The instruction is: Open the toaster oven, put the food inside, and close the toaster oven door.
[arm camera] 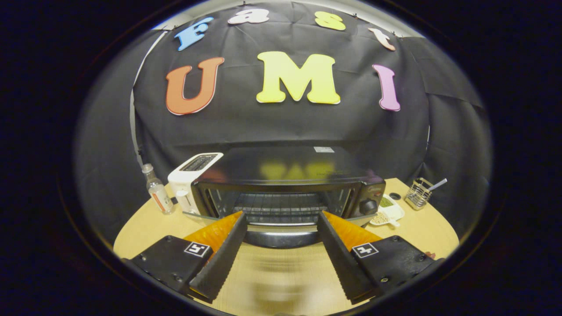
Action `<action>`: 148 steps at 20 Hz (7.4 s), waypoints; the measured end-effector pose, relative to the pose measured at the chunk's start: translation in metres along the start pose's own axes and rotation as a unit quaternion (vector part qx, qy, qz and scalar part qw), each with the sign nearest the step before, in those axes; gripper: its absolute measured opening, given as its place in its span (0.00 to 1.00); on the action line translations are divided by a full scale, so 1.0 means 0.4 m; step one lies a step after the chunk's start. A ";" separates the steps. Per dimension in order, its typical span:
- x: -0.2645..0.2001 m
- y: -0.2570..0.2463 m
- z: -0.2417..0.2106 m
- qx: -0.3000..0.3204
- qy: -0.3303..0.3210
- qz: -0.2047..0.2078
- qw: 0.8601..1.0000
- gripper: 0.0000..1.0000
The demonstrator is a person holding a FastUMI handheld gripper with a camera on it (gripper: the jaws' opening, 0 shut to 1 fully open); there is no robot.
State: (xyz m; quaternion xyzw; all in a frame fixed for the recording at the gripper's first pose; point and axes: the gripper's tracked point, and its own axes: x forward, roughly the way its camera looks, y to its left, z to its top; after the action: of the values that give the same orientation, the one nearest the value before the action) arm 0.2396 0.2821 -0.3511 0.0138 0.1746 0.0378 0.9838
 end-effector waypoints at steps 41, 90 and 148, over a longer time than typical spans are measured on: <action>-0.098 -0.079 -0.391 0.002 0.170 0.016 0.985 1.00; -0.168 -0.276 -0.017 0.365 0.184 0.269 0.872 0.15; 0.055 -0.187 -0.071 0.048 0.057 0.032 0.997 0.98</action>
State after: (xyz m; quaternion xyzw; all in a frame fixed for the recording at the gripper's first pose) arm 0.2557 0.2095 -0.3882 0.0640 0.2318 0.0619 0.9687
